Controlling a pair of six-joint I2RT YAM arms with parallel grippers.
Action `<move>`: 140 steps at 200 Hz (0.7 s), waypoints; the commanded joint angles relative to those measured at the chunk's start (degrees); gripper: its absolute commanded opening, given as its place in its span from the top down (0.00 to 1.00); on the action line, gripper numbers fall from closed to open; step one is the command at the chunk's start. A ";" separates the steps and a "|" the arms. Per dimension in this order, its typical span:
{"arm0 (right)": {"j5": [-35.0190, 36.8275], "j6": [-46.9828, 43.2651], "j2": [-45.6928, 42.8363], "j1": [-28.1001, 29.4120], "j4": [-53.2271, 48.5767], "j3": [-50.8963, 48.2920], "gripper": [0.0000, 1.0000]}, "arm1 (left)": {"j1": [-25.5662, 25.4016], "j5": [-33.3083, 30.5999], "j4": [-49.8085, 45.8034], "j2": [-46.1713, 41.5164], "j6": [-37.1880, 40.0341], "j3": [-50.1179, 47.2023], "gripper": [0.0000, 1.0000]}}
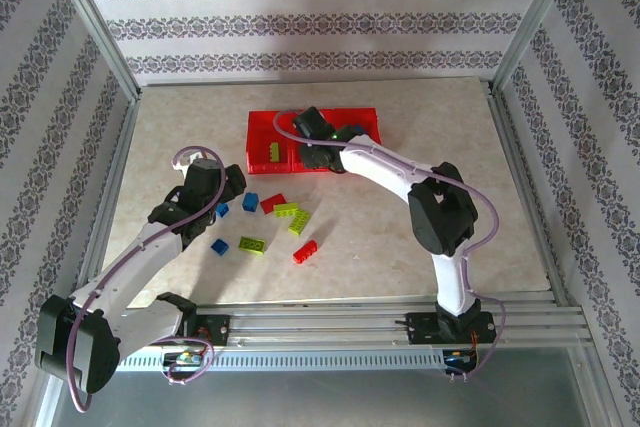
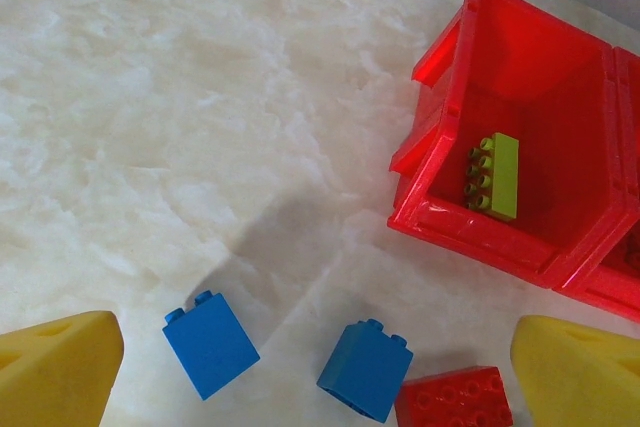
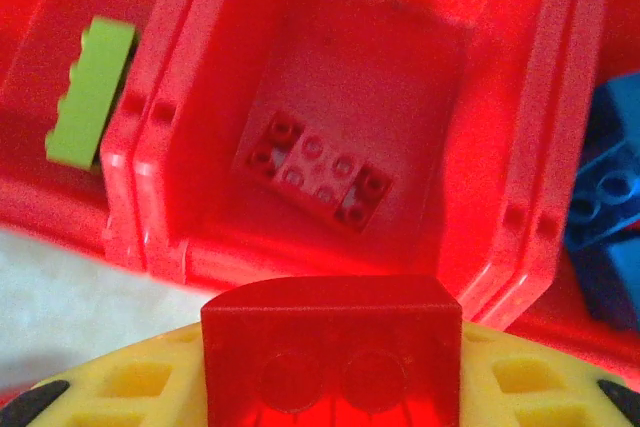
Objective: Sort the legos into containers by color
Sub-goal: Place the lego in the container.
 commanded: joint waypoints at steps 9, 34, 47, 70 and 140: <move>2.17 -4.18 3.43 -1.17 -0.14 4.33 0.60 | 0.89 0.20 -0.95 -0.82 -0.61 -0.16 0.00; 2.26 -5.27 5.60 -1.63 -0.07 6.44 0.59 | 0.92 0.11 -1.30 -1.18 -0.61 -0.15 0.00; 2.32 -5.62 6.70 -1.62 -0.06 7.31 0.59 | 0.96 0.03 -1.31 -1.21 -0.60 -0.15 0.00; 2.68 -6.33 8.22 -1.71 -0.14 8.87 0.58 | 1.00 -0.05 -1.31 -1.19 -0.69 -0.25 0.00; 4.55 -7.50 10.03 -1.64 -0.57 10.99 0.39 | 1.00 -0.18 -2.88 -1.73 -0.26 0.00 0.00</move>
